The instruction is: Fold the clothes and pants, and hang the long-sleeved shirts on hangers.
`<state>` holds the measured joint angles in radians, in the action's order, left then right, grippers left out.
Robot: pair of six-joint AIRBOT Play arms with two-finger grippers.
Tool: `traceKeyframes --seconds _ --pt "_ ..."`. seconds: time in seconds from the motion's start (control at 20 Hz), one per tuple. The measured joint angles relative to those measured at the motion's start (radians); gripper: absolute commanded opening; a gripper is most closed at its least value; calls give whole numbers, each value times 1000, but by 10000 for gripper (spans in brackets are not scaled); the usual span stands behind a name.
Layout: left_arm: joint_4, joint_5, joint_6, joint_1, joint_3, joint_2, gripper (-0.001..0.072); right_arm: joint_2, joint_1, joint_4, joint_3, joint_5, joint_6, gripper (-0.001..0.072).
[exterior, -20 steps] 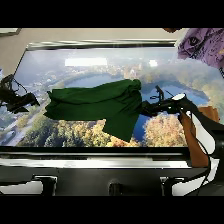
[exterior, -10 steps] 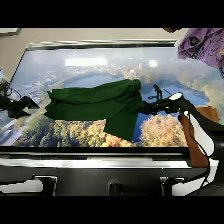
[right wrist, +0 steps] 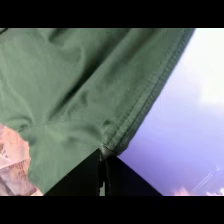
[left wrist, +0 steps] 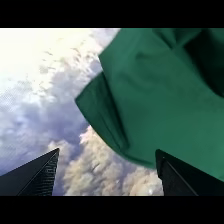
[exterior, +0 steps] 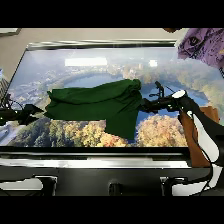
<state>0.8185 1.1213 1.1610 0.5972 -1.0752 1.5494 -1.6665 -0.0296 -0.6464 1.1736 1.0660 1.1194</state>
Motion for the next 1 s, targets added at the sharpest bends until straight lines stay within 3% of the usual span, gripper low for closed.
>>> traceKeyframes --seconds 0.35,0.45,0.7,0.75,0.8,0.9,1.0 --pt "-111 -76 -102 5 0 86 689 5 0 1 0 53 26 25" --pt "-129 -79 -110 3 -8 105 566 5 0 1 0 58 26 25" --pt "-140 -93 -126 -19 -16 130 560 7 0 3 0 63 33 25" --pt "-140 -95 -127 -26 -16 135 444 8 0 3 0 63 33 25" --pt "-134 -101 -127 -34 -16 138 251 10 0 3 0 64 34 25" --pt "-119 -103 -127 -45 -14 146 213 15 0 -1 0 64 34 25" --pt "-121 -95 -127 -51 -15 148 81 21 0 -7 0 65 41 25"
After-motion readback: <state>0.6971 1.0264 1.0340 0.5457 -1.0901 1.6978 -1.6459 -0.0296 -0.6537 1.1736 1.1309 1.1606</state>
